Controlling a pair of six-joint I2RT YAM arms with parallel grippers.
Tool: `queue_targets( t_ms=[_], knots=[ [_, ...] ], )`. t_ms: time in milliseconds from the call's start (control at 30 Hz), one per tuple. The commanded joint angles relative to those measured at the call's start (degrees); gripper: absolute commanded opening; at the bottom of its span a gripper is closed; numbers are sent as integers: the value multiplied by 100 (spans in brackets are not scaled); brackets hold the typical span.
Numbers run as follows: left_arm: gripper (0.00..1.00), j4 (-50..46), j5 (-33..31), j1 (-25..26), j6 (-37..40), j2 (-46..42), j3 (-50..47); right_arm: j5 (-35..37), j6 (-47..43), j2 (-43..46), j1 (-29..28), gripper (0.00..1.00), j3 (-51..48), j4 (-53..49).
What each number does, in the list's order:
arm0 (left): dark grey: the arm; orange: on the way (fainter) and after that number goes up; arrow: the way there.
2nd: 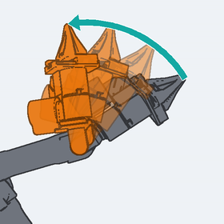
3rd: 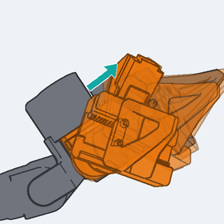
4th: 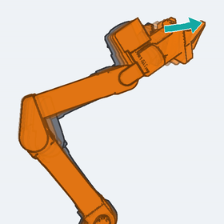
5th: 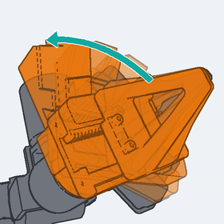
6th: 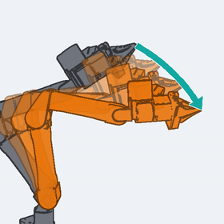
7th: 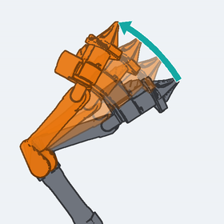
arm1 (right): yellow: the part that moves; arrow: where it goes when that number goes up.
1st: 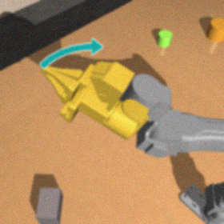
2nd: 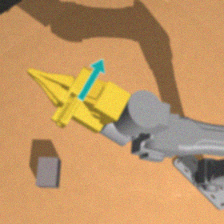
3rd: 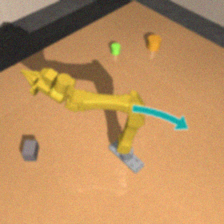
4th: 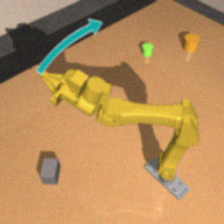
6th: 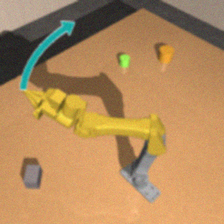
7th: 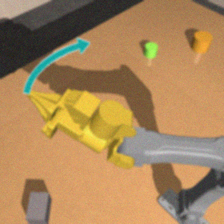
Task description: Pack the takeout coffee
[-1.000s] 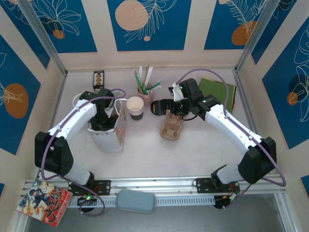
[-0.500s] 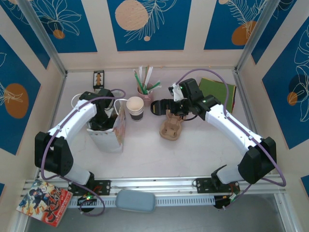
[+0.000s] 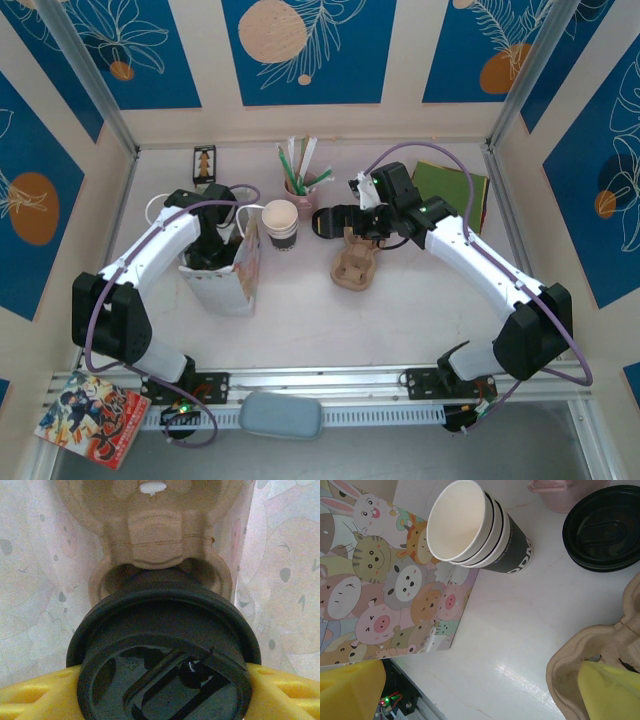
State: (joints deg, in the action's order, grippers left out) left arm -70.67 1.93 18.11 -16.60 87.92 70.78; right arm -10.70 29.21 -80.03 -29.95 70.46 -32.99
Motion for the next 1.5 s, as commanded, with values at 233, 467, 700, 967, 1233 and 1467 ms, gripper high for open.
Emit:
queue_targets(
  t_ms=[233, 467, 700, 967, 1233, 1467],
  knots=[
    [74, 509, -493, -149, -30, 429, -399, -86, 47, 62, 7, 99, 0, -31],
    [75, 502, -492, -149, -19, 434, -381, -82, 43, 44, 7, 99, 16, -23],
    [76, 484, -510, -148, -10, 427, -363, -99, 41, 31, 7, 99, 30, -24],
    [78, 467, -497, -145, -27, 410, -363, -90, 41, 33, -2, 99, 47, -32],
    [78, 416, -502, -149, -55, 315, -385, -90, 41, 22, -7, 99, 47, -23],
    [78, 370, -501, -149, -72, 250, -390, -99, 50, 16, -11, 99, 47, -8]
  ],
)
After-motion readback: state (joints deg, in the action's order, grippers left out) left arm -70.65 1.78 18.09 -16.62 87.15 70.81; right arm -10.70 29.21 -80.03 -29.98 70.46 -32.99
